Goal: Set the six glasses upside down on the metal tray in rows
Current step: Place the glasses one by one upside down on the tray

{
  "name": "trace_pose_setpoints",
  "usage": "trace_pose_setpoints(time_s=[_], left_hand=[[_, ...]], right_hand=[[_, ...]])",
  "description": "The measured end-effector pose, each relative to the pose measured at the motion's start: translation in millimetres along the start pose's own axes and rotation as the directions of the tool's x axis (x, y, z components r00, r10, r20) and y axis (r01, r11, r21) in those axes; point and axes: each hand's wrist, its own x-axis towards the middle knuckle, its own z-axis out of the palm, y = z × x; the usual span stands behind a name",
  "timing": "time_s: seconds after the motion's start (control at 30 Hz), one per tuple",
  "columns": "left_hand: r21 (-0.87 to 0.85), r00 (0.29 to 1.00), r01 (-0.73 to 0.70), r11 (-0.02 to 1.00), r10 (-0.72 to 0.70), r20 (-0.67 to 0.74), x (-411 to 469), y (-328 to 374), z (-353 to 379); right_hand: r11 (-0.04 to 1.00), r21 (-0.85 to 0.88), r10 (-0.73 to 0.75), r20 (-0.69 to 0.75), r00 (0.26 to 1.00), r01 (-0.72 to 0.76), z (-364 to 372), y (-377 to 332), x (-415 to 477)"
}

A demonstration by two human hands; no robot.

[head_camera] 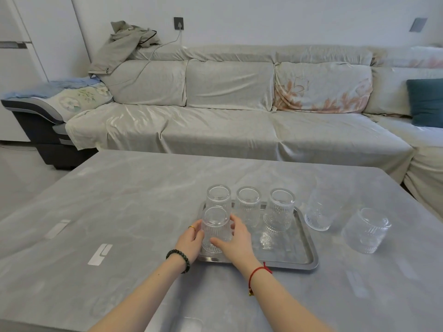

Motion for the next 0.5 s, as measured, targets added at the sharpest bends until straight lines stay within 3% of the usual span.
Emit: trace_pose_setpoints(time_s=[0.2,0.27,0.33,0.37,0.43,0.5], left_hand=[[0.19,1.0,0.004,0.982,-0.002,-0.013,-8,-14,1],[0.241,1.0,-0.025,0.97,0.02,0.022,-13,-16,0],[0.315,0.998,-0.061,0.947,0.048,0.047,-17,-16,0],[0.352,0.998,-0.061,0.934,0.067,-0.006,-19,-14,2],[0.299,0.961,-0.048,0.953,0.126,-0.247,-27,-6,8],[0.196,0.873,-0.203,0.959,0.268,-0.408,-42,7,18]], right_hand=[[0.999,0.032,0.021,0.132,0.991,-0.026,-17,3,-2],[0.996,0.085,0.024,0.064,0.998,-0.029,-37,9,-3],[0.989,0.15,0.025,-0.091,0.996,-0.011,-65,19,-6],[0.985,0.172,0.034,-0.171,0.985,-0.004,-80,25,-7],[0.979,0.202,0.068,-0.308,0.949,-0.004,-109,40,-10],[0.977,0.213,0.113,-0.384,0.916,-0.032,-136,57,-13]])
